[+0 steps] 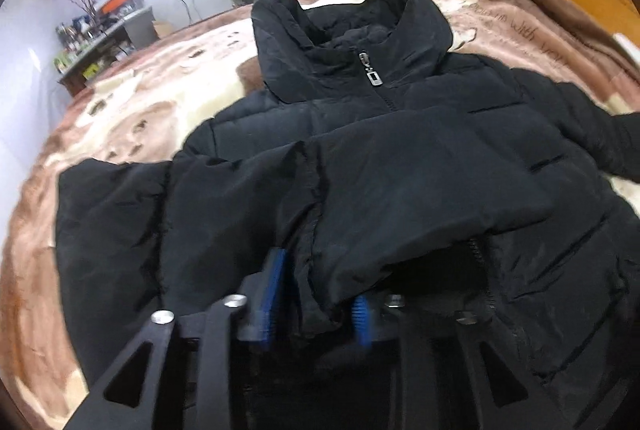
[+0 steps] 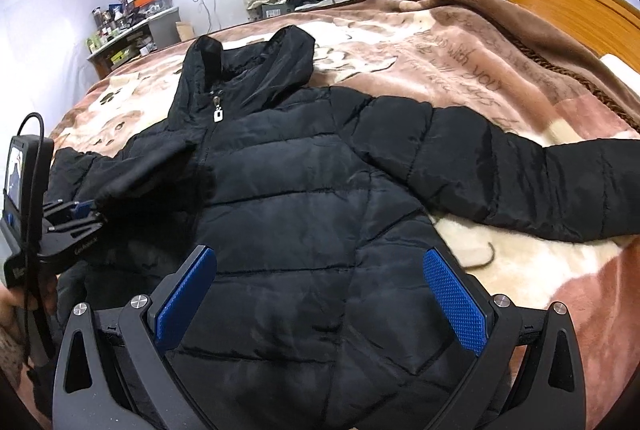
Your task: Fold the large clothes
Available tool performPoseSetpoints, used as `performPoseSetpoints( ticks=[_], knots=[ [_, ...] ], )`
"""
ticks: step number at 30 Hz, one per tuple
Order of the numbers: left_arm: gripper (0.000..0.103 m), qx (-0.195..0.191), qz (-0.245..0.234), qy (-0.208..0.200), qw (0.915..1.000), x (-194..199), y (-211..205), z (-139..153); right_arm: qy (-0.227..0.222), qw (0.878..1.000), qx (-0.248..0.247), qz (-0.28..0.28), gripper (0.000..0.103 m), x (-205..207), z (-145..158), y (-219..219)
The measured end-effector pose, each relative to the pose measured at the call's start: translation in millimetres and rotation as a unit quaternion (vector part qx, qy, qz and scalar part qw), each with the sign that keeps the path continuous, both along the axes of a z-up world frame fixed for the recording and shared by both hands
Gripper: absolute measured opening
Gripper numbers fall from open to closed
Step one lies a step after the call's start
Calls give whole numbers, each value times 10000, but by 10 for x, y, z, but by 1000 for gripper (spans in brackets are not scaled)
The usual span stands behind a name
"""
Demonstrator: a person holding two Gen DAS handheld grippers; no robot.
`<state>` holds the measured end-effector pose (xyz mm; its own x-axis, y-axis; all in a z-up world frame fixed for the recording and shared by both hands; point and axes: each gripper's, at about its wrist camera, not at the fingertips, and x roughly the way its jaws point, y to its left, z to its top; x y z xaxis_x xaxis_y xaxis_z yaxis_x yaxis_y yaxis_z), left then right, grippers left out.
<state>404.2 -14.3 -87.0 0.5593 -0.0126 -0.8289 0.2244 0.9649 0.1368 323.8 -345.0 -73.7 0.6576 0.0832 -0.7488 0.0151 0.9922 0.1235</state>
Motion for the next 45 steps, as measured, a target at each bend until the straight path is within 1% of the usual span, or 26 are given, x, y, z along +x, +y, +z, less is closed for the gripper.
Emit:
performPoseSetpoints(
  ticks=[1, 2, 4, 6, 7, 9, 11, 13, 16, 18, 19, 20, 22, 24, 26, 27, 28, 31, 33, 35, 37, 39, 41, 43, 44, 45],
  knots=[
    [50, -36, -17, 41, 10000, -4, 19, -22, 28, 10000, -8, 30, 103, 16, -6, 29],
    [56, -99, -30, 71, 9999, -13, 42, -5, 32, 10000, -9, 83, 103, 32, -5, 68],
    [62, -386, 6, 145, 9991, -31, 157, 54, 55, 9998, 14, 204, 103, 70, 1, 144],
    [63, -684, 34, 293, 9972, -113, 333, 158, 21, 9995, 27, 307, 103, 102, 22, 219],
    [64, -742, -3, 287, 9968, -174, 392, 202, 24, 9995, 12, 329, 103, 116, 23, 250],
    [66, -709, 38, 61, 9975, -399, 585, 406, -1, 9991, 0, 412, 103, 173, 34, 333],
    [76, -779, 159, -30, 9968, -611, 808, 586, 30, 9985, 33, 543, 103, 235, 25, 423],
    [77, -824, 326, -63, 9960, -866, 1048, 765, 71, 9976, 98, 675, 103, 302, 8, 522],
    [77, -829, 572, -82, 9949, -1266, 1401, 1061, 205, 9953, 387, 869, 103, 437, -69, 655],
    [77, -806, 775, -158, 9936, -1494, 1613, 1273, 324, 9938, 380, 993, 103, 536, -120, 770],
    [79, -863, 851, -203, 9924, -1564, 1689, 1370, 320, 9930, 370, 1076, 103, 576, -137, 837],
    [85, -967, 1014, -255, 9898, -1675, 1812, 1490, 342, 9924, 361, 1128, 103, 607, -159, 893],
    [90, -998, 1306, -472, 9853, -1842, 1967, 1665, 417, 9898, 494, 1272, 103, 688, -224, 1000],
    [92, -1030, 1639, -641, 9790, -1918, 2088, 1766, 553, 9879, 596, 1324, 103, 784, -318, 1090],
    [93, -1168, 1783, -740, 9742, -1919, 2119, 1775, 614, 9877, 541, 1336, 103, 849, -400, 1176],
    [93, -1220, 1735, -797, 9740, -1909, 2081, 1753, 602, 9882, 422, 1341, 103, 879, -429, 1228],
    [93, -1321, 1664, -799, 9739, -1889, 2036, 1704, 589, 9884, 336, 1360, 103, 907, -455, 1264],
    [93, -1741, 1769, -808, 9653, -1766, 1904, 1494, 701, 9860, 362, 1468, 103, 1021, -554, 1336],
    [93, -1942, 1747, -736, 9625, -1637, 1803, 1342, 766, 9865, 227, 1429, 103, 1076, -614, 1374],
    [93, -1762, 1843, -598, 9651, -1500, 1679, 1197, 824, 9855, 276, 1459, 103, 1109, -651, 1394],
    [93, -1519, 1582, -650, 9735, -1397, 1531, 1098, 955, 9824, 596, 1492, 102, 1141, -700, 1385],
    [93, -1442, 1567, -549, 9755, -1308, 1481, 1008, 956, 9813, 682, 1524, 84, 1154, -714, 1397],
    [93, -1470, 1670, -391, 9742, -1191, 1497, 912, 902, 9811, 689, 1567, 55, 1146, -702, 1429],
    [93, -1268, 1717, -406, 9761, -1121, 1477, 852, 853, 9803, 779, 1604, 39, 1123, -677, 1456],
    [93, -1226, 1804, -380, 9752, -1081, 1487, 821, 780, 9821, 735, 1551, 27, 1095, -652, 1458],
    [93, -1253, 1830, -365, 9744, -1061, 1500, 796, 718, 9824, 755, 1553, 20, 1074, -626, 1452]
  ],
)
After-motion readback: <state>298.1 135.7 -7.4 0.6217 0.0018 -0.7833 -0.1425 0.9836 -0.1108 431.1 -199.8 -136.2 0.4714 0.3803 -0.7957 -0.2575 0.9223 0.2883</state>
